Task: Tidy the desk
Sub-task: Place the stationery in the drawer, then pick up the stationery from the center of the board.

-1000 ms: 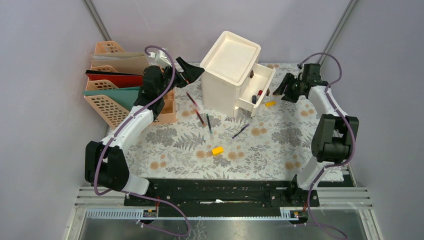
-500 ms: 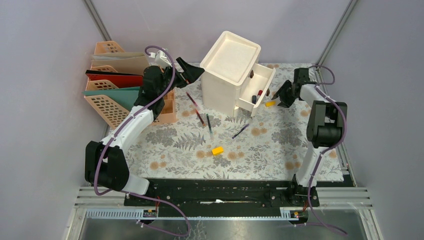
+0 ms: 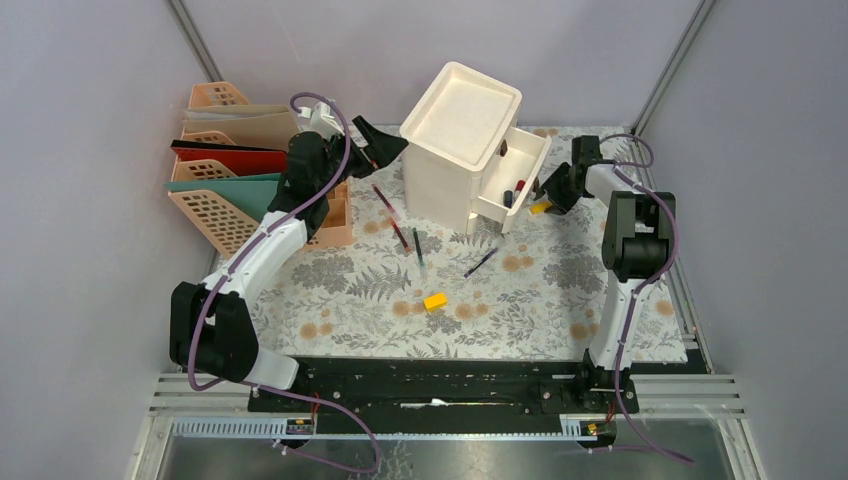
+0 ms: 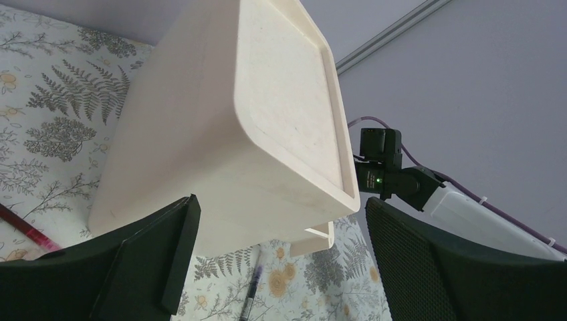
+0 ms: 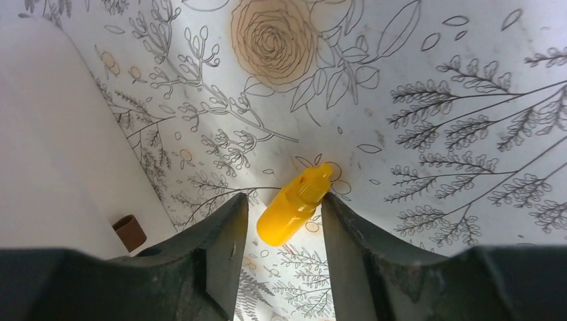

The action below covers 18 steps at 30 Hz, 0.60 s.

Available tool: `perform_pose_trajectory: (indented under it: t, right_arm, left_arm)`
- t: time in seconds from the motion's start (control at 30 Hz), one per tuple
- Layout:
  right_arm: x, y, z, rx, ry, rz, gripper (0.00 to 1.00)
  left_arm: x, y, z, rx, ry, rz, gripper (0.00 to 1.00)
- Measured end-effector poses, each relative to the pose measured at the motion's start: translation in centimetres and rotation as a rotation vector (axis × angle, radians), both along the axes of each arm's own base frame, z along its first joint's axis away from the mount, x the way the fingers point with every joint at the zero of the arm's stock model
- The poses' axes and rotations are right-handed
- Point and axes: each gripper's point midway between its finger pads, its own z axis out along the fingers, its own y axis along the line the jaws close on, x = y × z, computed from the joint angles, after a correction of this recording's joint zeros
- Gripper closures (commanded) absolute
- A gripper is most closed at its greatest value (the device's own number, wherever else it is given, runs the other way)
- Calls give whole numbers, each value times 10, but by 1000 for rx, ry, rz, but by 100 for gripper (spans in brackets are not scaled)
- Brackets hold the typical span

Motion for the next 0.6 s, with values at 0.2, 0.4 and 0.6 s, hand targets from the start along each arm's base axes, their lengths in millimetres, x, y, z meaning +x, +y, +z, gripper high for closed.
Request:
perform_pose_trajectory:
  t: [0.2,0.4,0.6]
  right_arm:
    - [-1,-10,-4,-61,18,-27,69]
    - [-3,-12,-6,-83,20,-20,67]
    - [-9,-14,-5,-108,7,10,58]
  left_arm:
    - [0,0,-4,6,16,7,1]
    - [0,0,-5,8,18,11,1]
    - [0,0,-5,10,17,10,1]
